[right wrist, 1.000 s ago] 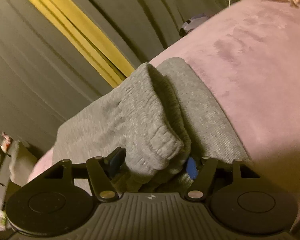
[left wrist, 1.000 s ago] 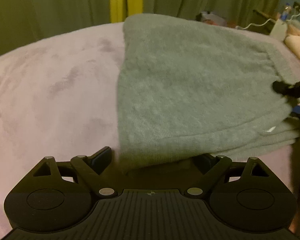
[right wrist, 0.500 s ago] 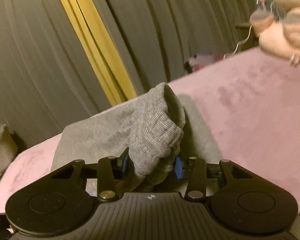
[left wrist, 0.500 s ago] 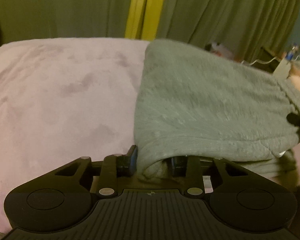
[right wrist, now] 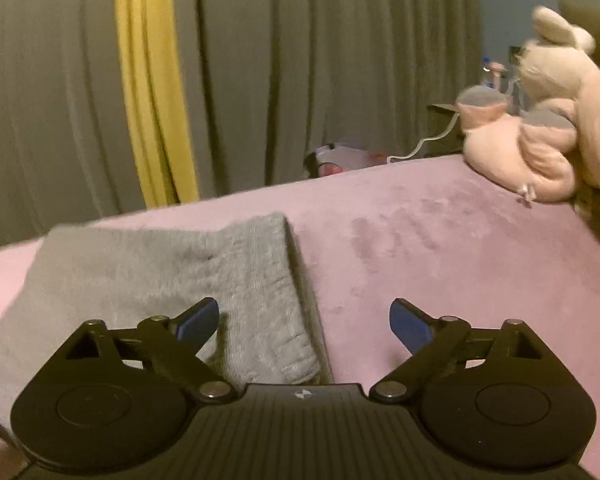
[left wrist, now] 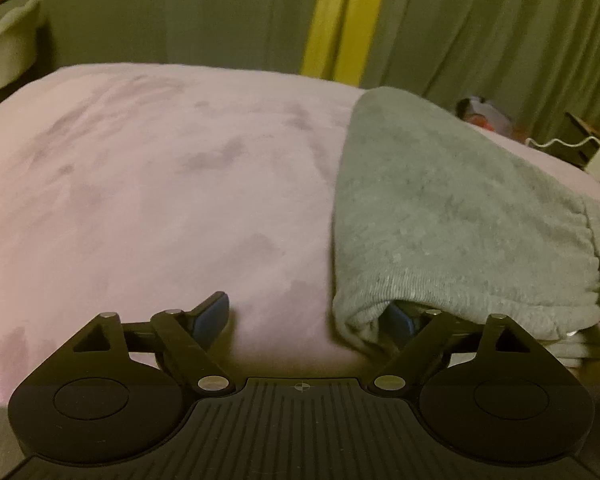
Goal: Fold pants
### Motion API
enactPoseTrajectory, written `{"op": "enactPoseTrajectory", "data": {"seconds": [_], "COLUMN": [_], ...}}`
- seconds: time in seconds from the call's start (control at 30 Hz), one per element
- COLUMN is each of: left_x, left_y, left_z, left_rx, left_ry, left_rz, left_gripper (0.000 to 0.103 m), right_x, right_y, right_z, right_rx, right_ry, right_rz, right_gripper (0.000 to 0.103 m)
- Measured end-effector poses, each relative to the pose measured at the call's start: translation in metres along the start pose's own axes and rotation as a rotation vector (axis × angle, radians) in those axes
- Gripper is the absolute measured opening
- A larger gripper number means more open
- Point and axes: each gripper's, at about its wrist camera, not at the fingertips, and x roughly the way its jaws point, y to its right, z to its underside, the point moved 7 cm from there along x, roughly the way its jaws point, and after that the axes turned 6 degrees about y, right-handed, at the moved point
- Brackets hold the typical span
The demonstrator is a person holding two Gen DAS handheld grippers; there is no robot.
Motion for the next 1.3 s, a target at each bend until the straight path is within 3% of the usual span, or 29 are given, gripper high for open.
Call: {"op": "enactPoseTrajectory", "data": {"seconds": [0.13,0.37,0.5,0.6,0.67,0.8,0.87,0.97,1.1,1.17,1.3], "left_x": [0.001,0.015,0.022,0.014,0.009,-0.005,-0.005,0.007,0.035,0.048,0.065], "left_y": [-0.003,-0.003,-0.012,-0.014,-0.021,-0.035,-0.034,-0.029,-0.013,-0.002,0.017], "left_z": [0.002,0.009,0.013,0.012,0.012,-0.002,-0.014,-0.027,-0.036,-0.037,-0.037], "left_rx": [0.007,0.091,0.044,0.041,-0.020,-0.143,-0.099,-0.035,-0.034,-0.032,0.014], "left_ry": [-0.022,-0.069,-0.132,-0.141,-0.176,-0.172,-0.139,-0.125,-0.153,-0.178,-0.155], "left_rz": [-0.079,-0.177,-0.220,-0.203,-0.176,-0.025,0.019,0.017,0.093,0.101,0.124], "left_gripper": [0.094,0.097,0.098,0.098,0.096,0.096,0.097,0.097,0.097,0.097,0.097], "right_x": [0.025,0.041,0.041,0.043,0.047,0.056,0.061,0.066,0.069,0.069,0.070], "right_y": [-0.004,0.003,-0.003,-0.001,0.001,0.008,0.012,0.013,0.012,0.013,0.012], "right_z": [0.018,0.028,0.031,0.030,0.029,0.031,0.032,0.032,0.033,0.033,0.035], "right_rx": [-0.021,0.137,0.123,0.128,0.149,0.221,0.259,0.267,0.271,0.275,0.283], "right_ry": [-0.143,-0.211,-0.228,-0.240,-0.261,-0.323,-0.352,-0.370,-0.356,-0.342,-0.328], "right_rz": [-0.007,-0.070,-0.081,-0.094,-0.116,-0.183,-0.216,-0.254,-0.269,-0.270,-0.264], "right_gripper": [0.099,0.099,0.099,0.099,0.099,0.099,0.099,0.099,0.099,0.099,0.099]}}
